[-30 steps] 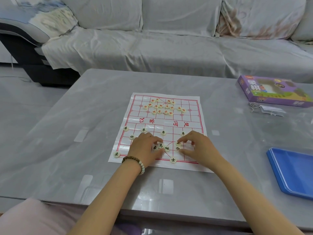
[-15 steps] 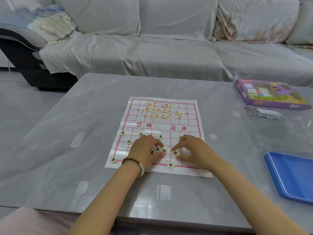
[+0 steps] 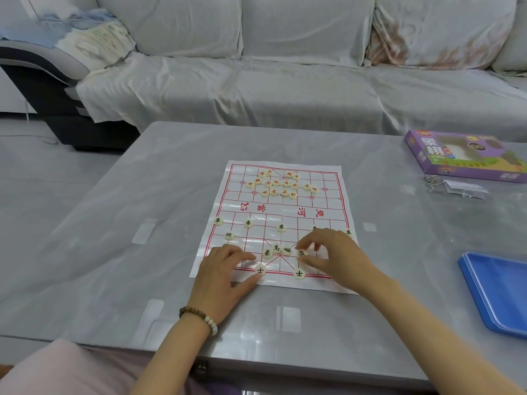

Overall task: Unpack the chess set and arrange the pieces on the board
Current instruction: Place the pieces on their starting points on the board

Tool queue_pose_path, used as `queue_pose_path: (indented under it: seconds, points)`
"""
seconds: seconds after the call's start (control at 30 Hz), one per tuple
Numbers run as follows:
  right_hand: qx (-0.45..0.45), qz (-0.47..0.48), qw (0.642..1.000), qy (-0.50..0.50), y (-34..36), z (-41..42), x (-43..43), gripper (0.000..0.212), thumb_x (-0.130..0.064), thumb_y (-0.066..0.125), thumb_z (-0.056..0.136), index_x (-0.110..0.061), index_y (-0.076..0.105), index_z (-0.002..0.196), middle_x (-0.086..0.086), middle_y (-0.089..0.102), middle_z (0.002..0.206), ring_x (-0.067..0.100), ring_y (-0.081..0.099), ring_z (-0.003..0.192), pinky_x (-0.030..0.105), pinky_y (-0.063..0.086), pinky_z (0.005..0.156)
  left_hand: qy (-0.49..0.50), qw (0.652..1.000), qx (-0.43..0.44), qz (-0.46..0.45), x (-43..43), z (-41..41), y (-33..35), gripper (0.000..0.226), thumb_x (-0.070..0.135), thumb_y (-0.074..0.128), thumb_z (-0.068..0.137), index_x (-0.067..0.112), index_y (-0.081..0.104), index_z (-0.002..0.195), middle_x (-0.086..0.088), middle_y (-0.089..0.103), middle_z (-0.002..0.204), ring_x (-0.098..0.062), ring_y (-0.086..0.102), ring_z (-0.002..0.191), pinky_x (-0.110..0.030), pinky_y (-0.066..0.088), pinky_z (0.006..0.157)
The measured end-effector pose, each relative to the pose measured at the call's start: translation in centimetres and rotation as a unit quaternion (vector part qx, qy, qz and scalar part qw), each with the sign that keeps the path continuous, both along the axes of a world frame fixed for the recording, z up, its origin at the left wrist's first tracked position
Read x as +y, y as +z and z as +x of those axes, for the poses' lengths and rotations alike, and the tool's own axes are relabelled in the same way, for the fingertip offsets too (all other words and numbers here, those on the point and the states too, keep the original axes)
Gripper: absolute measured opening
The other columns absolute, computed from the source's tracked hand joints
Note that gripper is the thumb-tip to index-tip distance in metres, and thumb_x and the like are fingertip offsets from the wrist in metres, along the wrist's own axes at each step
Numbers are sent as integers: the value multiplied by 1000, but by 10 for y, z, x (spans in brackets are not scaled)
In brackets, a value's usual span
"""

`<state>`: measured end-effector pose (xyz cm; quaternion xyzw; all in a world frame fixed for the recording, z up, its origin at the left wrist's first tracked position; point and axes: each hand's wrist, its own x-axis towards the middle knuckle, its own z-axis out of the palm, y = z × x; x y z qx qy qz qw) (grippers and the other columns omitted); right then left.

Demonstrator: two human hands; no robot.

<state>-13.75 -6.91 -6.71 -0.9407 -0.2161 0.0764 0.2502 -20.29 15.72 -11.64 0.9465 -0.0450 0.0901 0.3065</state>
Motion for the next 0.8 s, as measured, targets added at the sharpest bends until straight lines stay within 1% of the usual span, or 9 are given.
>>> queue_pose_path:
  seconds: [0.07, 0.13, 0.2, 0.27, 0.43, 0.5, 0.6, 0.7, 0.8]
  points:
    - [-2, 12, 1000, 5, -1, -8, 12, 22, -35, 66, 84, -33, 64, 106, -17, 62, 104, 4, 53, 90, 21, 40, 89, 8, 1000, -2, -2, 0, 1, -2, 45, 67, 48, 73, 34, 63, 99, 19, 52, 98, -1, 46, 95, -16, 37, 86]
    - [-11, -2, 999, 31, -6, -16, 22, 26, -35, 65, 85, -36, 60, 110, -21, 59, 102, 2, 48, 89, 17, 35, 86, 11, 1000, 7, -7, -1, 2, -3, 35, 61, 60, 73, 36, 62, 97, 20, 53, 95, 0, 46, 93, -21, 40, 87]
    - [-22, -14, 999, 43, -12, -19, 27, 26, -36, 64, 85, -38, 57, 111, -26, 53, 97, 0, 44, 89, 9, 29, 81, 11, 1000, 13, -16, -2, 3, -3, 26, 54, 66, 74, 38, 61, 94, 20, 53, 94, 0, 46, 92, -21, 40, 87]
    - [-19, -12, 999, 44, -15, -20, 28, 25, -34, 63, 86, -38, 58, 111, -28, 51, 96, -1, 43, 90, 7, 27, 80, 9, 1000, 9, -18, -3, 4, -2, 25, 51, 68, 74, 38, 62, 94, 20, 54, 93, -1, 46, 91, -21, 41, 86]
    - [-31, -13, 999, 22, -16, -24, 25, 28, -40, 64, 84, -38, 59, 111, -23, 56, 113, -4, 38, 93, 15, 26, 87, 3, 1000, 16, -22, -5, 5, -3, 23, 48, 68, 76, 35, 63, 94, 19, 54, 92, -2, 45, 91, -18, 37, 83]
    - [-49, -23, 999, 6, -18, -25, 26, 28, -45, 65, 82, -36, 61, 109, -21, 58, 111, -4, 37, 90, 15, 26, 86, 4, 1000, 20, -23, -5, 6, -3, 22, 48, 67, 77, 36, 63, 94, 20, 54, 91, -2, 45, 90, -16, 36, 82]
    - [-74, -34, 997, -5, -22, -25, 30, 30, -52, 64, 80, -34, 64, 103, -18, 61, 105, 0, 43, 89, 18, 25, 84, 4, 999, 30, -18, -4, 7, -3, 21, 48, 66, 78, 37, 63, 95, 20, 53, 91, -1, 44, 90, -16, 34, 82]
    - [-88, -42, 995, -10, -26, -25, 33, 27, -51, 63, 81, -32, 65, 101, -15, 61, 101, 5, 48, 94, 20, 24, 82, 5, 999, 36, -15, -3, 7, -2, 23, 50, 65, 77, 37, 64, 96, 20, 54, 92, -1, 43, 91, -16, 33, 81]
    - [-85, -42, 995, -5, -27, -24, 32, 24, -48, 62, 83, -33, 64, 100, -15, 59, 98, 2, 44, 88, 20, 23, 80, 5, 999, 38, -14, -4, 7, -3, 24, 50, 65, 78, 37, 64, 97, 19, 54, 93, -1, 43, 91, -17, 34, 83]
